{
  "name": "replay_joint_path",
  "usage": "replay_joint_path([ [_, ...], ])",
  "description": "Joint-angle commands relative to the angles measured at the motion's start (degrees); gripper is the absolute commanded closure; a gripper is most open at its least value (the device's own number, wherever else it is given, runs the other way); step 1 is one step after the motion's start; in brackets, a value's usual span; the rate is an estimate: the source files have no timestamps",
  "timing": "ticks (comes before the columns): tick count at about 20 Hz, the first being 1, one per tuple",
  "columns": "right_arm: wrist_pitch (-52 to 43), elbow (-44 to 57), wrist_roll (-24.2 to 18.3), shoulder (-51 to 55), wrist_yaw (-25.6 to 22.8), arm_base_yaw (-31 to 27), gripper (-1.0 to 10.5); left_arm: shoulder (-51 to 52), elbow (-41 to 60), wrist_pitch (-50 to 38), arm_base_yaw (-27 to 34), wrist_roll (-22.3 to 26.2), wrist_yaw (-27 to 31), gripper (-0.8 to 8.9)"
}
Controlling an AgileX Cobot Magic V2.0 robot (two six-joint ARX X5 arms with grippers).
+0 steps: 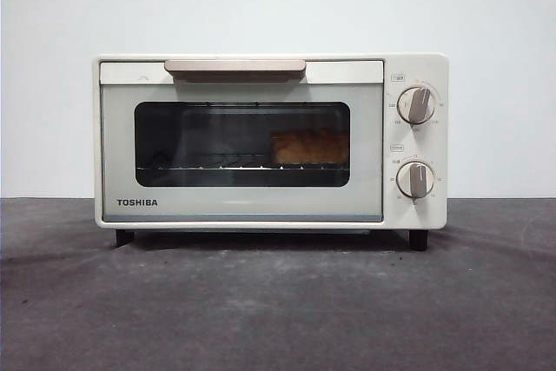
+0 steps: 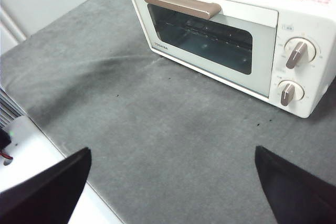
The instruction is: The left arm flap open the oven, the right arm pick bread and place it into oven, the left arm flap close the oven
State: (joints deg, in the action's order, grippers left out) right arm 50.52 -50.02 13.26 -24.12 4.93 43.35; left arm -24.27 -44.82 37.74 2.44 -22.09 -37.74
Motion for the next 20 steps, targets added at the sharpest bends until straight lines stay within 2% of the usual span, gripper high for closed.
replay_joint_path([
  [1,-0.85,-1.11,-2.10,-0.09,0.02,0.37,4.6,3.91,-1.31,7.50,-0.98,16.83,0.70,8.04],
  [10,-0.83,-1.11,-1.90,-0.09,0.07,0.37,4.8,10.19,-1.33,12.96,-3.58,18.21,0.48,8.04],
  [11,-0.81,-1.11,-1.73,-0.11,-0.07,0.37,5.7,10.16,-1.33,12.83,-3.78,18.21,0.46,8.04],
  [13,-0.74,-1.09,-1.60,-0.11,-0.46,0.37,9.8,10.16,-1.33,12.48,-4.02,18.08,0.46,8.04],
  [14,-0.79,-1.09,-1.49,-0.11,-0.74,0.37,9.2,10.16,-1.33,12.28,-4.02,18.10,0.48,8.04],
  [20,-0.85,-1.09,-0.28,-0.11,-0.44,0.37,9.2,10.16,-1.33,12.24,-4.02,18.03,0.48,8.04],
])
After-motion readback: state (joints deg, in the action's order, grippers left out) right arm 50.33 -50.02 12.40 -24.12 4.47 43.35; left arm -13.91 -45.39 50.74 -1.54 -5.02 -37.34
